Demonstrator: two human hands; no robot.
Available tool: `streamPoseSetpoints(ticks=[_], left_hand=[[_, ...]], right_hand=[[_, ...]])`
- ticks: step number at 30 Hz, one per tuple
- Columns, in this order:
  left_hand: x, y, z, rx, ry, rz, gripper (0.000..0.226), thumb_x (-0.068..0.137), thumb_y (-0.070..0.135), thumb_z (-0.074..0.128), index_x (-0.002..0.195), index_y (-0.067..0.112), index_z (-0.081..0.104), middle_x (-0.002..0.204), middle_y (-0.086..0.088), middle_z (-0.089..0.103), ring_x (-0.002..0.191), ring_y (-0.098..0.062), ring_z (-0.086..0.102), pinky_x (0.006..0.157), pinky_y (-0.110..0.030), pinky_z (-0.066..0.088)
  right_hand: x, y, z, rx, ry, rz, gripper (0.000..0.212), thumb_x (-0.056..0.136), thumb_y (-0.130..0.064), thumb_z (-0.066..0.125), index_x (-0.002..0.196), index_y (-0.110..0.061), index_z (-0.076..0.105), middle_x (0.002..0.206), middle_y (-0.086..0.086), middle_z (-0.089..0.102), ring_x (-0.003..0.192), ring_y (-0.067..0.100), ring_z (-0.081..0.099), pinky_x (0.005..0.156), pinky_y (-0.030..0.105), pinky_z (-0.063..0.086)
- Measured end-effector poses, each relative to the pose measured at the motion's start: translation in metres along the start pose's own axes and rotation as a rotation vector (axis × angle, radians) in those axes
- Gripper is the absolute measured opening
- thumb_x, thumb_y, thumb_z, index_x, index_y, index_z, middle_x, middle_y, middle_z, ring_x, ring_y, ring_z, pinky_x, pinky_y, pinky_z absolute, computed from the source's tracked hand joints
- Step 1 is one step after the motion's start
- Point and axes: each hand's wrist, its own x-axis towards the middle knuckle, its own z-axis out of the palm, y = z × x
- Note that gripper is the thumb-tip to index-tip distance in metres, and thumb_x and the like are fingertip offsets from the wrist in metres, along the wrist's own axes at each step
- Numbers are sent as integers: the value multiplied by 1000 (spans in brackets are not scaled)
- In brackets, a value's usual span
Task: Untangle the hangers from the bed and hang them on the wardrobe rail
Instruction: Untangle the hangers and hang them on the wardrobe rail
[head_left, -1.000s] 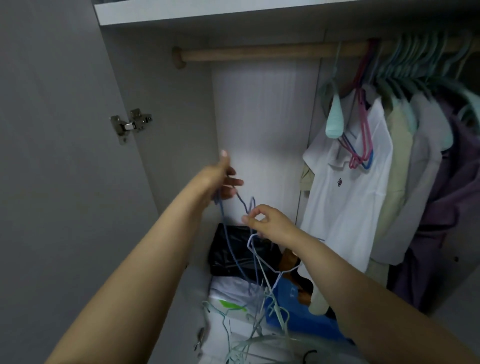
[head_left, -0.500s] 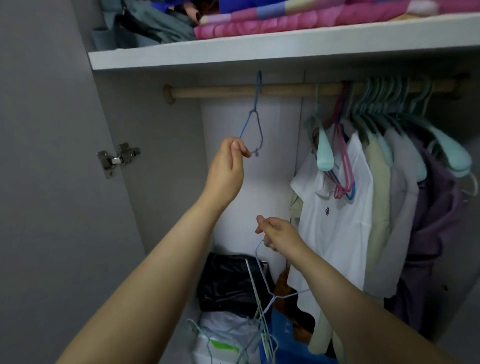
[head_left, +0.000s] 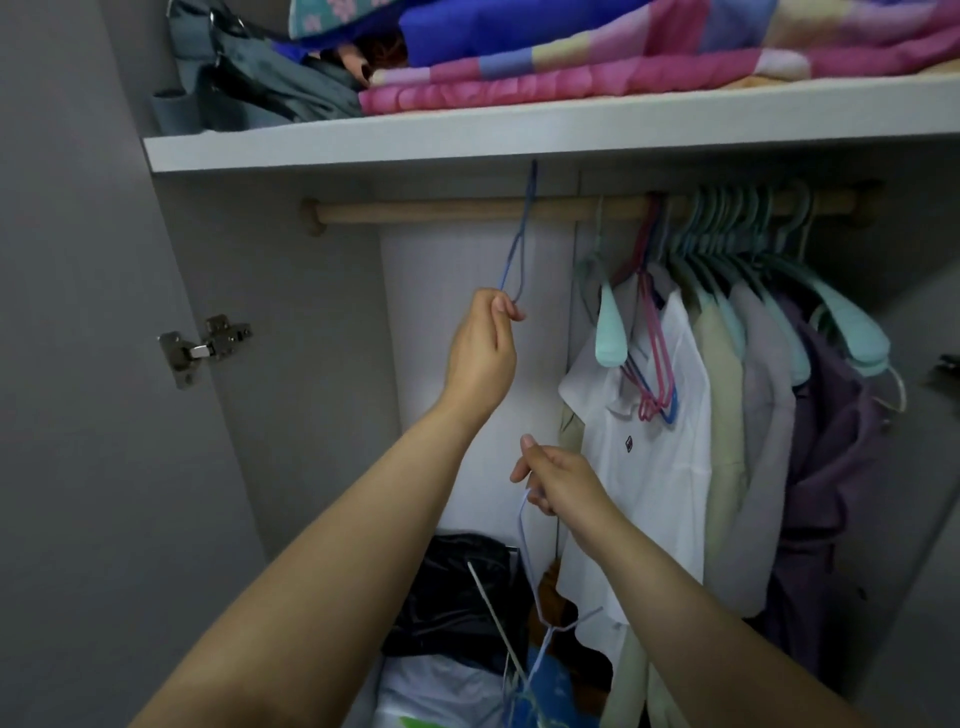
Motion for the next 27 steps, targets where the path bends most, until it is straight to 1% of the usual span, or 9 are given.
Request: streamPoseSetpoints(ticks=[4,9,11,13,15,18,22,24,27], left_hand=[[-1,-10,8,-19,-22,-34,27,105,27,25,98,17,49,98,3,59,87,-3,55,73,-5,37],[-16,-21,21,104,-45,5,31,104,27,24,106,11,50,104,-1,57,94,-15,55,77,-27,43],[-16,-24,25,62,-63,-23,31,105,26,25,110,10,50,110,-4,57,97,-14,54,82,-28,44],[-10,-26,28,-68,-96,-140,30,105,25,24,113,11,49,110,-8,58,90,-14,54,79,-24,45],[-3,-27,31,-159,-125,-246,29,105,23,23,113,9,48,106,-10,58,71,-12,51,62,-15,44],[-2,-31,39,-150,-265,-260,21,104,12,25,107,8,45,126,-6,58,60,-11,48,57,-15,44],[-4,-17,53,-170,-439,-228,17,104,13,26,100,12,43,127,-7,59,55,-14,50,55,-19,45],[-2,-5,55,-222,-500,-216,13,104,13,27,102,10,40,129,-10,56,66,-17,61,60,-14,45],[-9,-3,40,-292,-479,-252,24,103,26,34,123,12,35,136,-11,44,120,-25,52,94,-19,42]], right_hand=[[-3,0,-6,11,4,-10,47,99,-39,44,66,-10,61,38,-5,38,35,5,36,42,14,32],[-6,2,-16,64,29,-21,47,100,-36,42,67,-7,59,47,3,37,35,6,34,41,14,32],[-6,2,-20,69,36,-19,47,100,-36,42,67,-7,58,50,4,37,36,6,35,41,13,33],[-5,2,-25,78,50,-16,47,100,-36,41,67,-8,58,50,4,38,37,6,36,41,13,33],[-4,2,-29,102,70,-18,47,100,-36,41,66,-9,58,49,3,38,38,8,35,41,14,32],[-3,0,-35,151,107,-20,47,101,-36,41,66,-8,57,47,2,38,38,8,34,40,15,30],[-2,-1,-40,181,141,-21,47,100,-39,42,68,-8,56,54,6,37,39,8,33,41,18,28],[0,-2,-39,191,158,-18,47,100,-39,41,68,-8,55,55,6,37,38,7,33,41,18,28],[1,-3,-32,189,164,-22,48,101,-39,39,66,-9,53,54,6,37,36,6,34,40,16,29]])
